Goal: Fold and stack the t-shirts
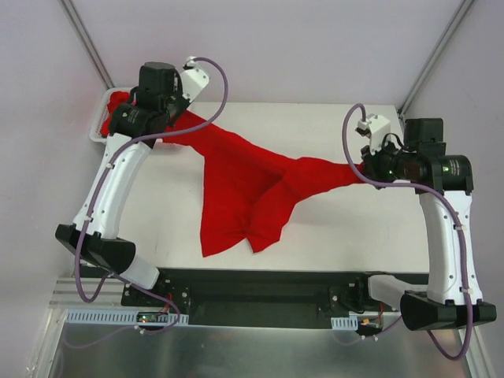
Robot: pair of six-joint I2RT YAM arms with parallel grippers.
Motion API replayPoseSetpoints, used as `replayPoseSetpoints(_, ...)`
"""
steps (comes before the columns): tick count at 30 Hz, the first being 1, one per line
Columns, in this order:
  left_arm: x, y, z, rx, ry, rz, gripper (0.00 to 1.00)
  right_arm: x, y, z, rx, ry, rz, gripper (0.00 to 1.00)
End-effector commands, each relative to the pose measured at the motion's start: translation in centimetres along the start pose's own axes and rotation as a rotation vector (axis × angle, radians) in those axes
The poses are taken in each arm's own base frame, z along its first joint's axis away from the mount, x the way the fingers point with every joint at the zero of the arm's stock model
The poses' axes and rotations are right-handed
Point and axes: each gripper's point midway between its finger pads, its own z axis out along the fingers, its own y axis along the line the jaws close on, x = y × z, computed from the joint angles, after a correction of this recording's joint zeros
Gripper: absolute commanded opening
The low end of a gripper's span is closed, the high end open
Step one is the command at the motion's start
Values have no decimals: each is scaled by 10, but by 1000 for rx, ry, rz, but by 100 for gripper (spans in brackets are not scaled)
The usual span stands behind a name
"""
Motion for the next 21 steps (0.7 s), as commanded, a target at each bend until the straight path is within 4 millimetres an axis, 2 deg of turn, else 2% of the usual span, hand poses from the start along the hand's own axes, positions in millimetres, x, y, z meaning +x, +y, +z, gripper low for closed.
replayPoseSetpoints(1, -19, 40, -56, -105, -114, -37, 0, -28, -34, -24, 201, -104, 19, 1)
replayPoseSetpoints(3, -31, 51, -71, -130, -164, -53, 0, -39, -45, -33, 257, -127, 19, 1)
replayPoseSetpoints(4, -36, 56, -78, -140, -188, -59, 0, -50, -50, -46, 293, -162, 12, 1)
replayPoseSetpoints(8, -53, 73, -112, -177, -288, -80, 0, -68, -69, -74, 417, -217, -1, 1)
replayPoseSetpoints(13, -60, 85, -149, -226, -396, -97, 0, -72, -88, -108, 590, -254, -45, 1)
replayPoseSetpoints(16, -60, 97, -183, -291, -477, -111, 0, -74, -94, -130, 686, -286, -58, 1)
replayPoseSetpoints(17, -58, 98, -186, -303, -483, -111, 0, -79, -98, -140, 730, -319, -66, 1)
replayPoseSetpoints(21, -58, 115, -216, -387, -537, -142, 0, -80, -103, -168, 847, -373, -58, 1)
